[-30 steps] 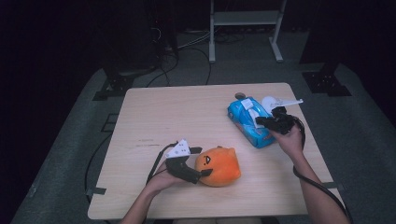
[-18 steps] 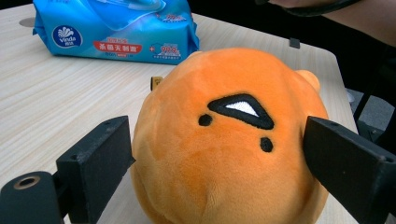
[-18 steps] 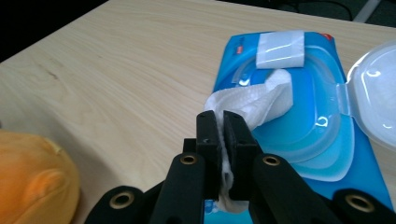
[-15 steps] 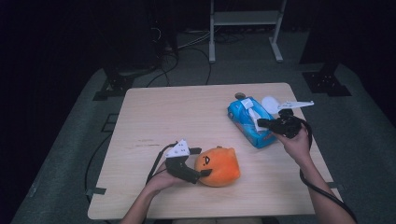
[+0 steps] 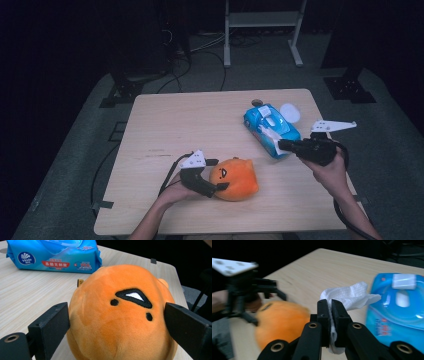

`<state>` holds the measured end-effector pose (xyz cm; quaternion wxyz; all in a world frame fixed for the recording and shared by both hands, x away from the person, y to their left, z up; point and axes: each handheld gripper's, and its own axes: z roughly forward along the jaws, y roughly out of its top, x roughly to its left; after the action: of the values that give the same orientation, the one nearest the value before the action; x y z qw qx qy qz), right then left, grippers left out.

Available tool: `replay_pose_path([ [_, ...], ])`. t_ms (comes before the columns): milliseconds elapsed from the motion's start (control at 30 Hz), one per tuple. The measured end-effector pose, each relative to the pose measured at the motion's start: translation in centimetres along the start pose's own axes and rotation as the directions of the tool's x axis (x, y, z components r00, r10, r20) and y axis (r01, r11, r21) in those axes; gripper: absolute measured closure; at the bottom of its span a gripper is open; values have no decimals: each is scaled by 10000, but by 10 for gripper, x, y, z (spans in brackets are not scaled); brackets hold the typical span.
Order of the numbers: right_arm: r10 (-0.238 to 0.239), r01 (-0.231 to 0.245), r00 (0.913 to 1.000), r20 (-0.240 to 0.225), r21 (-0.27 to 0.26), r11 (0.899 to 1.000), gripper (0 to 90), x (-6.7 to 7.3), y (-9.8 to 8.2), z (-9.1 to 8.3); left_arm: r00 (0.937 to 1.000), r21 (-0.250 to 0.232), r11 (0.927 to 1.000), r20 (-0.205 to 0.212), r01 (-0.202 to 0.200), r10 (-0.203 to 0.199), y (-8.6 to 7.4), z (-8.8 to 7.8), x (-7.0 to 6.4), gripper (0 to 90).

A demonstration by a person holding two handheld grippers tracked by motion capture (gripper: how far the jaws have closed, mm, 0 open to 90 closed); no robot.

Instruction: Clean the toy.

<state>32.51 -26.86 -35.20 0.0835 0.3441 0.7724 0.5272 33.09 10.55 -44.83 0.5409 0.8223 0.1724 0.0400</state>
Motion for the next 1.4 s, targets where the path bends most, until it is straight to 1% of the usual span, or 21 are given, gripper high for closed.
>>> replay_pose_path([
  [100, -102, 97, 9978, -649, -83, 9999, 852, 20, -5, -6, 10000, 32, 10000, 35, -15, 15, 0, 0, 1, 74],
  [167, -289, 288, 9957, -881, -29, 9996, 852, 32, -7, -8, 10000, 24, 10000, 38, 20, -20, 0, 1, 1, 73],
  [200, -335, 334, 9929, -1142, -23, 9994, 851, 40, -9, -9, 10000, 26, 10000, 38, 15, -15, 0, 1, 1, 73],
  [267, -482, 498, 9887, -1417, 80, 9987, 851, 52, -13, -9, 10000, 31, 10000, 27, 7, -7, 0, 1, 1, 73],
  [333, -496, 535, 9837, -1728, 183, 9984, 851, 62, -16, -9, 10000, 6, 10000, 29, 21, -21, 0, 1, 1, 73],
  [433, -715, 842, 9756, -2076, 530, 9950, 851, 77, -20, -4, 10000, 8, 10000, 24, 22, -22, -1, 1, 1, 73],
  [500, -781, 993, 9718, -2225, 856, 9914, 851, 82, -22, 0, 10000, 40, 10000, 8, -22, 22, -1, 1, 1, 72],
  [567, -628, 944, 9660, -2507, 1160, 9888, 851, 84, -25, 6, 10000, 33, 10000, 6, -30, 30, -1, 1, 0, 72],
  [700, -449, 996, 9535, -2980, 1709, 9802, 847, 80, -29, 20, 10000, 13, 10000, -2, 0, 0, -1, 1, 0, 72],
  [767, -378, 1016, 9506, -3082, 1934, 9758, 844, 77, -29, 27, 10000, 7, 10000, -1, 2, -2, -1, 1, 0, 73],
  [867, -370, 1089, 9481, -3157, 2132, 9709, 841, 71, -27, 37, 10000, -10, 10000, 9, 23, -23, -1, 1, 0, 73],
  [933, -428, 1091, 9533, -2989, 2089, 9718, 838, 66, -25, 43, 10000, -11, 10000, 23, 39, -39, -2, 1, 0, 73],
  [967, -554, 1178, 9567, -2859, 2058, 9715, 837, 65, -23, 45, 10000, -13, 10000, 23, 42, -42, -2, 1, 0, 73],
  [1033, -872, 1380, 9648, -2480, 1954, 9710, 834, 63, -20, 52, 10000, -12, 10000, 27, 1, -1, -2, 2, 0, 73],
  [1100, -1260, 1652, 9696, -2096, 1814, 9694, 831, 63, -18, 59, 10000, 10, 10000, 25, 2, -2, -2, 2, -1, 72],
  [1133, -1509, 1849, 9701, -1901, 1761, 9669, 828, 63, -18, 64, 10000, 15, 10000, 23, -20, 20, -2, 2, -1, 72],
  [1167, -1899, 2155, 9700, -1520, 1755, 9606, 819, 65, -18, 68, 10000, 28, 10000, 12, -33, 33, -2, 2, -1, 72],
  [1200, -2372, 2543, 9648, -1135, 1735, 9514, 795, 67, -20, 73, 10000, 34, 10000, 3, -29, 29, -2, 2, -1, 72],
  [1233, -2540, 2690, 9614, -1057, 1682, 9483, 773, 68, -21, 76, 10000, 100, 9999, -25, -93, 93, -2, 1, -2, 73],
  [1300, -2893, 3027, 9516, -1041, 1517, 9409, 699, 70, -26, 84, 9999, 151, 9998, -35, -124, 124, -2, 1, -3, 71],
  [1400, -3079, 3206, 9455, -1060, 1375, 9372, 599, 70, -30, 88, 9996, 247, 9993, -1, -275, 275, -3, 2, -4, 72],
])
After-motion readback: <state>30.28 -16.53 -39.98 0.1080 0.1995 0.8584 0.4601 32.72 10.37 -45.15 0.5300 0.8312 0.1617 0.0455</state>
